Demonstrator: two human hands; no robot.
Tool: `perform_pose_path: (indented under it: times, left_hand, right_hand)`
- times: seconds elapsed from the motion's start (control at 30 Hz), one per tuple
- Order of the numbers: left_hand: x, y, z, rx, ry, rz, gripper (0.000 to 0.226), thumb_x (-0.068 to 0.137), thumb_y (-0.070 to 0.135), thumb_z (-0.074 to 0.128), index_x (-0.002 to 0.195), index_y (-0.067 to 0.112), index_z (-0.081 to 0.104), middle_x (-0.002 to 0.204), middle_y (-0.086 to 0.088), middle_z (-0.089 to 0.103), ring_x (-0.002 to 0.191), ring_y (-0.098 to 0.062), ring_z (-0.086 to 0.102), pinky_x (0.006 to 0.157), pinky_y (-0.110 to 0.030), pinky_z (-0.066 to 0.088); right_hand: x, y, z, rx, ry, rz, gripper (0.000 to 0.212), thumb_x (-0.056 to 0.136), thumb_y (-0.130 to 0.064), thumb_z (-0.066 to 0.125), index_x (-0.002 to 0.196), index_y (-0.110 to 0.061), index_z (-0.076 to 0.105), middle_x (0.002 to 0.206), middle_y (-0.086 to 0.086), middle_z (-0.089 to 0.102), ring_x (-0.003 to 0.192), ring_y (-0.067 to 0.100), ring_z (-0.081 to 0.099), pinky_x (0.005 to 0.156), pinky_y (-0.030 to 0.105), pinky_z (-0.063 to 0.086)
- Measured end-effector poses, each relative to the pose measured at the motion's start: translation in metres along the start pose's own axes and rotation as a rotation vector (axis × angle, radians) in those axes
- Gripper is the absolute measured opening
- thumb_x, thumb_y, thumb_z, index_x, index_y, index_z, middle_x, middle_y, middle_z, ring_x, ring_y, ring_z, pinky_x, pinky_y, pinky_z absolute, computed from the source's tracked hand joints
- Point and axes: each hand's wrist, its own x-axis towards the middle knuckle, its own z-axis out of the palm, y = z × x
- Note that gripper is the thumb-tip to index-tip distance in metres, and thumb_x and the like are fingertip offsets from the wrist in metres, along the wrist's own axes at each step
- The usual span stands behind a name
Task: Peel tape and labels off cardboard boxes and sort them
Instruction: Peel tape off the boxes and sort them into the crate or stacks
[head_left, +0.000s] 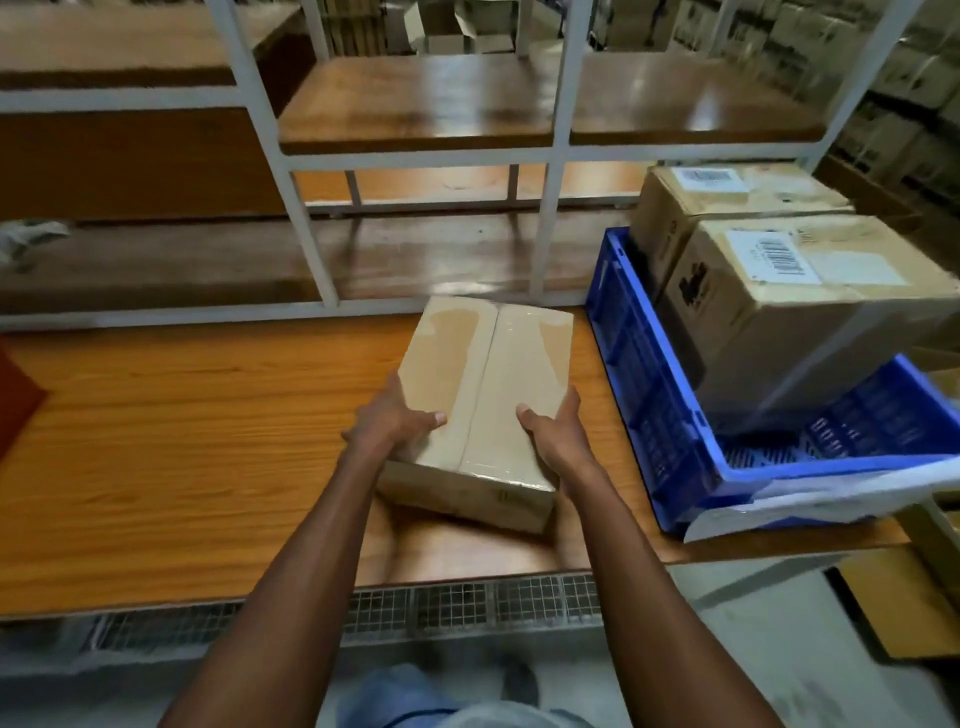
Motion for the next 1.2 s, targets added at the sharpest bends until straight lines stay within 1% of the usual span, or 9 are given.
perform_pose_path:
  times: [0.17, 0.43, 0.53, 0.6, 0.67, 0.77, 0.9, 1.0, 1.2]
  left_hand:
    - [-0.005, 0.055, -0.012, 0.232, 0.005, -0.123, 0.112, 0.088, 0.058, 0.070, 0.163, 0.019, -0.003, 0.166, -0.017, 0.019, 0.151, -0.042, 0.021, 0.120, -0.067, 0.019]
    - [0.038, 0.055, -0.041, 0.474, 0.061, 0.117, 0.131, 0.062, 0.101, 0.047, 0.162, 0.028, 0.003, 0.167, -0.015, 0.023, 0.152, -0.040, 0.020, 0.114, -0.075, 0.005]
    - [0.064, 0.048, -0.060, 0.566, 0.025, 0.238, 0.127, 0.062, 0.102, 0.046, 0.161, 0.036, 0.004, 0.167, -0.011, 0.025, 0.152, -0.039, 0.020, 0.114, -0.076, 0.006]
    - [0.077, 0.050, -0.074, 0.643, -0.047, 0.287, 0.124, 0.067, 0.099, 0.049, 0.162, 0.038, -0.002, 0.170, -0.008, 0.016, 0.154, -0.037, 0.012, 0.115, -0.074, 0.003]
    - [0.085, 0.056, -0.084, 0.691, -0.119, 0.315, 0.121, 0.071, 0.094, 0.052, 0.162, 0.040, -0.006, 0.173, -0.006, 0.007, 0.156, -0.037, 0.004, 0.117, -0.071, 0.000]
    - [0.092, 0.067, -0.090, 0.701, -0.227, 0.348, 0.128, 0.061, 0.101, 0.046, 0.160, 0.044, -0.012, 0.173, -0.001, -0.004, 0.157, -0.038, -0.006, 0.117, -0.072, -0.003]
    - [0.098, 0.086, -0.086, 0.731, -0.288, 0.406, 0.113, 0.076, 0.089, 0.054, 0.161, 0.045, -0.007, 0.173, 0.003, 0.002, 0.157, -0.039, 0.002, 0.117, -0.073, 0.001]
    - [0.096, 0.101, -0.081, 0.768, -0.292, 0.437, 0.099, 0.087, 0.071, 0.062, 0.161, 0.043, 0.003, 0.172, 0.003, 0.013, 0.154, -0.039, 0.011, 0.116, -0.070, 0.008]
    - [0.074, 0.106, -0.072, 0.819, -0.048, 0.418, 0.085, 0.088, 0.064, 0.066, 0.159, 0.039, 0.027, 0.167, -0.001, 0.028, 0.154, -0.035, 0.018, 0.117, -0.075, 0.006]
  right_hand:
    - [0.024, -0.009, 0.021, 0.005, 0.100, -0.008, 0.094, 0.093, -0.040, 0.068, 0.163, -0.031, 0.006, 0.163, 0.007, 0.035, 0.145, 0.031, 0.041, 0.121, 0.051, 0.035]
    - [0.011, -0.031, 0.064, -0.039, 0.056, 0.143, 0.111, 0.100, -0.039, 0.063, 0.158, -0.021, -0.030, 0.169, 0.017, 0.012, 0.150, 0.033, 0.031, 0.120, 0.034, 0.031]
    - [-0.016, -0.025, 0.074, -0.071, -0.140, 0.130, 0.127, 0.095, -0.045, 0.068, 0.150, -0.017, -0.043, 0.162, 0.005, 0.030, 0.144, 0.022, 0.039, 0.112, 0.026, 0.035]
    - [-0.027, -0.023, 0.067, -0.183, -0.275, 0.097, 0.114, 0.090, -0.055, 0.068, 0.165, -0.016, -0.008, 0.147, -0.013, 0.048, 0.137, 0.014, 0.049, 0.108, 0.027, 0.043]
    - [-0.027, -0.033, 0.052, -0.340, -0.280, 0.035, 0.065, 0.085, -0.064, 0.066, 0.132, -0.019, 0.066, 0.120, -0.008, 0.073, 0.111, 0.016, 0.068, 0.089, 0.032, 0.056]
    - [-0.013, -0.069, 0.027, -0.588, -0.097, -0.074, 0.041, 0.092, -0.057, 0.067, 0.072, -0.021, 0.065, 0.065, -0.011, 0.062, 0.067, 0.012, 0.061, 0.062, 0.028, 0.044]
    - [0.020, -0.093, 0.008, -0.791, 0.087, -0.167, 0.040, 0.089, -0.049, 0.074, 0.125, -0.031, 0.068, 0.127, -0.003, 0.068, 0.117, 0.023, 0.060, 0.099, 0.044, 0.051]
    - [0.047, -0.088, 0.003, -0.980, -0.017, -0.050, 0.080, 0.084, -0.060, 0.076, 0.153, -0.044, 0.040, 0.170, 0.004, 0.016, 0.154, 0.044, 0.012, 0.120, 0.064, 0.019]
    - [0.056, -0.087, -0.002, -1.008, -0.057, 0.016, 0.108, 0.073, -0.082, 0.070, 0.161, -0.045, 0.019, 0.172, -0.003, -0.006, 0.151, 0.051, 0.017, 0.116, 0.069, 0.025]
